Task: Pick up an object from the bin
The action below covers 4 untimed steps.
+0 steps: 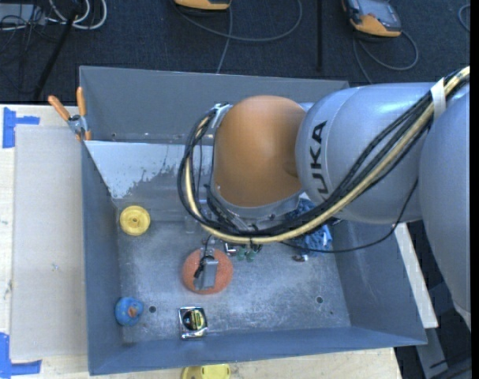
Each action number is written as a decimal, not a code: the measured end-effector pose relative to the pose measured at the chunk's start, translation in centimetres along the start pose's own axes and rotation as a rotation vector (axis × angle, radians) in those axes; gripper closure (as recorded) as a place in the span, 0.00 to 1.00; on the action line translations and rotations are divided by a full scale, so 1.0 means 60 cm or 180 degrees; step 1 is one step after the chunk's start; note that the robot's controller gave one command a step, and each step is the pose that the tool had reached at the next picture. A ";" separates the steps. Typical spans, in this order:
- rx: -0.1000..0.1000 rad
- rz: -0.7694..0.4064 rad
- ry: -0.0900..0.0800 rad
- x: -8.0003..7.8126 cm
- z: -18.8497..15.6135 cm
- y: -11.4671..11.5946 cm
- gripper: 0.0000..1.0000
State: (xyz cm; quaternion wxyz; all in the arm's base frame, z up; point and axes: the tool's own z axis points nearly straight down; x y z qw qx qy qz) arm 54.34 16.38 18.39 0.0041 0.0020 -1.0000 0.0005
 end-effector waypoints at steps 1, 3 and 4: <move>-0.0004 0.0014 -0.0021 -0.002 -0.008 -0.002 0.00; 0.0002 -0.0174 -0.0020 -0.022 0.132 -0.068 0.00; -0.0004 -0.0226 -0.0018 -0.017 0.191 -0.090 1.00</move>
Offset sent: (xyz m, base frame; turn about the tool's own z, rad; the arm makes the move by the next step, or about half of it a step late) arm -0.0017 -0.0499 -0.0699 0.0241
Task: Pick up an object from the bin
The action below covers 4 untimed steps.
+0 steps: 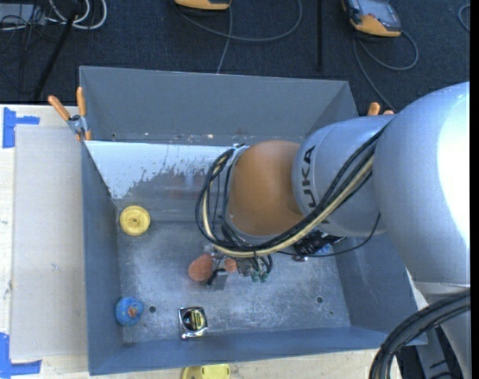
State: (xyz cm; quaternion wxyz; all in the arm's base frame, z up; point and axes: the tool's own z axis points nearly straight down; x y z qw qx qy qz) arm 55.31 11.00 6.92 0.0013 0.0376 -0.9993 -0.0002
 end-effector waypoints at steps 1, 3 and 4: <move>-0.0001 0.0003 0.0000 0.000 0.000 0.000 1.00; -0.0001 0.0037 -0.0010 -0.045 -0.135 0.009 1.00; -0.0001 0.0109 -0.0014 -0.082 -0.268 0.015 1.00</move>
Offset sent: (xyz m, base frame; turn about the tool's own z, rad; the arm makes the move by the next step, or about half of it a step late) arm 0.0262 0.0077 0.0816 0.0057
